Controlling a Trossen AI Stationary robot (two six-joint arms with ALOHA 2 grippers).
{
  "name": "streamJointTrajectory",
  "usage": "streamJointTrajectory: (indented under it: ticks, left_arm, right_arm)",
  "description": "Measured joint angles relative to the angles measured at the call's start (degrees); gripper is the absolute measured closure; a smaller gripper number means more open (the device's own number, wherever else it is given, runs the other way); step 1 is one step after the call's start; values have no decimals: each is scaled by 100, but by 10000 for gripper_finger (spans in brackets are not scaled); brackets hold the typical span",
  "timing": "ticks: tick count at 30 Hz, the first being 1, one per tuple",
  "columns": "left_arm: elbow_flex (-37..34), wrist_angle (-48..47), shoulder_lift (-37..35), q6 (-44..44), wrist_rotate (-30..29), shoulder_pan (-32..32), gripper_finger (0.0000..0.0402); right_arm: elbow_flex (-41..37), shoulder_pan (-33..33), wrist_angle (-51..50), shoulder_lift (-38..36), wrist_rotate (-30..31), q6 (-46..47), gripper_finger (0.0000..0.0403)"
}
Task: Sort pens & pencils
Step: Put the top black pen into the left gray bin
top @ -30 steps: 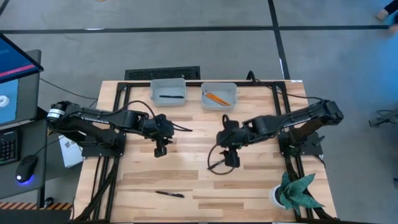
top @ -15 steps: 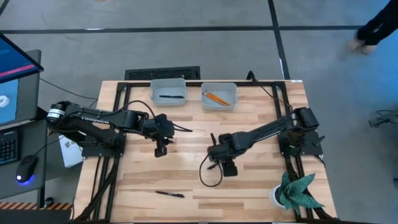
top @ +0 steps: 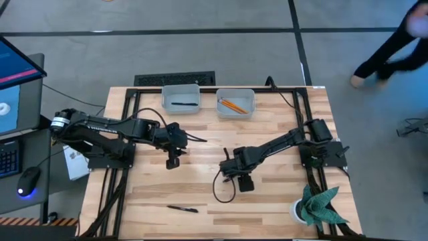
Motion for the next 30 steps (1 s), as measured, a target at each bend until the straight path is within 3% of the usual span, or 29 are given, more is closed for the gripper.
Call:
streamJointTrajectory:
  ticks: [19, 30]
  left_arm:
    - [0, 22, 0, 20, -2, 0, 313]
    - [0, 23, 0, 17, -2, 0, 313]
  right_arm:
    - [-4, -2, 282, -2, 24, 4, 166]
    - [-4, -2, 331, -7, 327, -10, 248]
